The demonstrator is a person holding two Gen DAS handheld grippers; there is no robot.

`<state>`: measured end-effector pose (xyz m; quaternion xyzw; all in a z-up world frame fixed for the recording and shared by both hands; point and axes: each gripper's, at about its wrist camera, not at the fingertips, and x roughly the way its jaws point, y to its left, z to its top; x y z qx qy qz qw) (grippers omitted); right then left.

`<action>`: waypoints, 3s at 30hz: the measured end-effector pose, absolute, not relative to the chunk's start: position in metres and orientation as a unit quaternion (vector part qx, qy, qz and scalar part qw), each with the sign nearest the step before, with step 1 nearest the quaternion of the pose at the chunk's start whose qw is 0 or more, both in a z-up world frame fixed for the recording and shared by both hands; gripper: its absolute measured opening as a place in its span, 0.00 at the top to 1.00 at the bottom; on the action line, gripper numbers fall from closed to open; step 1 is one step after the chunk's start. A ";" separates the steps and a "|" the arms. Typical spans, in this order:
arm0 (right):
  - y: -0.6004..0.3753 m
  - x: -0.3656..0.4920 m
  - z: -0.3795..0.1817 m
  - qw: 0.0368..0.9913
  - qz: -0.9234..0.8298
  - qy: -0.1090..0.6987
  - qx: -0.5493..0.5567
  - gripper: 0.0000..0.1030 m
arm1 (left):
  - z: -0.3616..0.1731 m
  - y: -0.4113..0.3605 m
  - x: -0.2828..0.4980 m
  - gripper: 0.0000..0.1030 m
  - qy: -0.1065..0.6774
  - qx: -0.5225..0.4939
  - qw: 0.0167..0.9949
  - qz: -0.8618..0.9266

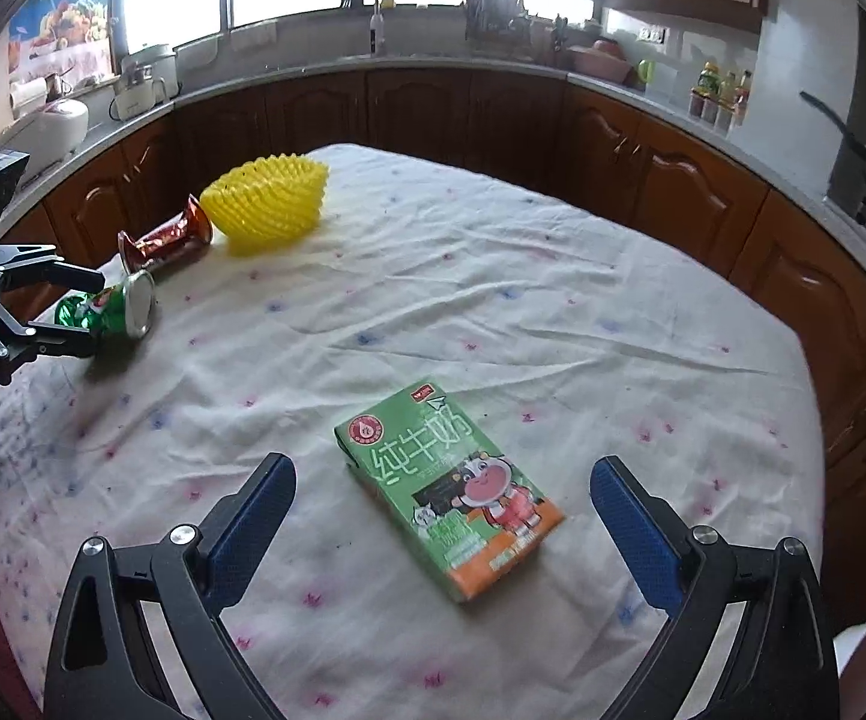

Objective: Collect trash
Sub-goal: 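Grasp the crushed green can with the left gripper while the right gripper grasps the green milk carton, then carry the green can and milk carton over the pink bucket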

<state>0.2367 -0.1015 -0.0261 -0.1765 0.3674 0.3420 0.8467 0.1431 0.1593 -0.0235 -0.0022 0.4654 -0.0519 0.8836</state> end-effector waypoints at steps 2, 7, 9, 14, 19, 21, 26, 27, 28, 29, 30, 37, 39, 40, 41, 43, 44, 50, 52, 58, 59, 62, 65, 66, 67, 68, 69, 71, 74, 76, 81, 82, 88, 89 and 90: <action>-0.098 0.239 -0.031 0.844 0.341 0.372 -0.183 0.05 | -0.023 0.155 0.143 0.18 0.464 -0.001 0.884 -0.057; -0.097 0.238 -0.040 0.847 0.322 0.379 -0.191 0.30 | -0.019 0.142 0.145 0.51 0.458 -0.002 0.886 -0.074; -0.103 0.237 -0.038 0.851 0.320 0.379 -0.173 0.33 | -0.015 0.136 0.145 0.68 0.454 -0.010 0.886 -0.094; -0.122 0.227 -0.029 0.863 0.308 0.383 -0.118 0.44 | -0.022 0.112 0.152 0.99 0.482 -0.024 0.867 -0.126; -0.142 0.214 -0.020 0.866 0.314 0.385 -0.057 0.46 | -0.005 0.110 0.134 0.80 0.457 -0.012 0.882 -0.119; -0.147 0.207 -0.015 0.870 0.310 0.382 -0.044 0.46 | 0.008 0.116 0.125 0.56 0.434 -0.011 0.895 -0.104; -0.154 0.191 -0.008 0.871 0.312 0.379 -0.005 0.47 | 0.011 0.139 0.124 0.21 0.428 -0.036 0.900 -0.074; -0.155 0.185 -0.006 0.871 0.314 0.378 0.002 0.47 | 0.006 0.142 0.126 0.21 0.434 -0.041 0.897 -0.073; -0.155 0.182 -0.005 0.871 0.316 0.377 0.007 0.47 | 0.001 0.145 0.129 0.21 0.441 -0.046 0.893 -0.075; -0.155 0.176 -0.003 0.871 0.318 0.374 0.012 0.47 | -0.004 0.147 0.133 0.21 0.448 -0.053 0.889 -0.077; -0.155 0.173 -0.002 0.872 0.318 0.372 0.014 0.47 | -0.010 0.148 0.135 0.21 0.454 -0.060 0.886 -0.079; -0.160 0.147 0.008 0.877 0.319 0.359 0.034 0.47 | -0.029 0.144 0.149 0.57 0.469 -0.084 0.874 -0.099; -0.162 0.143 0.010 0.878 0.317 0.356 0.038 0.47 | -0.026 0.139 0.144 0.67 0.460 -0.088 0.876 -0.115; -0.165 0.141 0.010 0.879 0.316 0.354 0.042 0.47 | -0.026 0.135 0.142 0.68 0.459 -0.082 0.877 -0.118; -0.167 0.139 0.011 0.880 0.314 0.353 0.046 0.47 | -0.025 0.131 0.140 0.68 0.457 -0.075 0.878 -0.118; -0.171 0.138 0.012 0.882 0.310 0.350 0.053 0.48 | -0.024 0.120 0.137 0.68 0.455 -0.068 0.880 -0.122; -0.173 0.137 0.011 0.883 0.308 0.349 0.057 0.48 | -0.024 0.114 0.135 0.69 0.455 -0.068 0.879 -0.124; -0.190 0.131 0.010 0.890 0.290 0.341 0.079 0.48 | -0.005 0.079 0.127 0.69 0.431 -0.071 0.886 -0.155; -0.197 0.128 0.011 0.894 0.283 0.338 0.087 0.49 | 0.002 0.065 0.127 0.69 0.422 -0.071 0.888 -0.169; -0.226 0.119 0.013 0.902 0.255 0.333 0.106 0.49 | 0.013 0.028 0.134 0.69 0.410 -0.076 0.887 -0.199; -0.232 0.118 0.013 0.903 0.250 0.332 0.109 0.49 | 0.014 0.023 0.135 0.69 0.409 -0.077 0.886 -0.203; -0.244 0.114 0.013 0.905 0.239 0.332 0.115 0.49 | 0.017 0.004 0.138 0.69 0.406 -0.079 0.884 -0.217; -0.256 0.111 0.012 0.909 0.225 0.331 0.118 0.49 | 0.019 -0.011 0.141 0.69 0.404 -0.081 0.882 -0.228; -0.260 0.110 0.012 0.909 0.222 0.331 0.121 0.49 | 0.020 -0.017 0.143 0.69 0.404 -0.080 0.881 -0.232; -0.264 0.110 0.012 0.910 0.217 0.331 0.123 0.49 | 0.020 -0.023 0.144 0.69 0.405 -0.080 0.880 -0.236; -0.268 0.109 0.011 0.911 0.213 0.330 0.124 0.49 | 0.021 -0.027 0.144 0.69 0.404 -0.079 0.879 -0.239; -0.272 0.108 0.011 0.912 0.209 0.330 0.127 0.50 | 0.021 -0.032 0.146 0.69 0.404 -0.077 0.878 -0.244; -0.279 0.107 0.011 0.913 0.203 0.329 0.130 0.50 | 0.023 -0.041 0.148 0.69 0.404 -0.073 0.877 -0.248; -0.289 0.106 0.010 0.914 0.196 0.328 0.135 0.50 | 0.024 -0.049 0.150 0.69 0.404 -0.070 0.877 -0.251; -0.291 0.105 0.009 0.916 0.189 0.329 0.131 0.50 | 0.025 -0.052 0.152 0.69 0.405 -0.070 0.876 -0.255; -0.298 0.104 0.006 0.918 0.180 0.329 0.132 0.51 | 0.025 -0.057 0.155 0.69 0.406 -0.066 0.875 -0.256; -0.298 0.104 0.005 0.918 0.178 0.330 0.131 0.51 | 0.024 -0.057 0.155 0.69 0.407 -0.065 0.874 -0.256; -0.294 0.111 -0.012 0.912 0.160 0.363 0.103 0.51 | 0.020 -0.058 0.155 0.69 0.412 -0.066 0.873 -0.254; -0.293 0.112 -0.015 0.909 0.160 0.370 0.101 0.51 | 0.019 -0.057 0.155 0.69 0.412 -0.067 0.872 -0.254; -0.291 0.114 -0.019 0.906 0.159 0.379 0.097 0.51 | 0.019 -0.057 0.155 0.69 0.413 -0.068 0.872 -0.254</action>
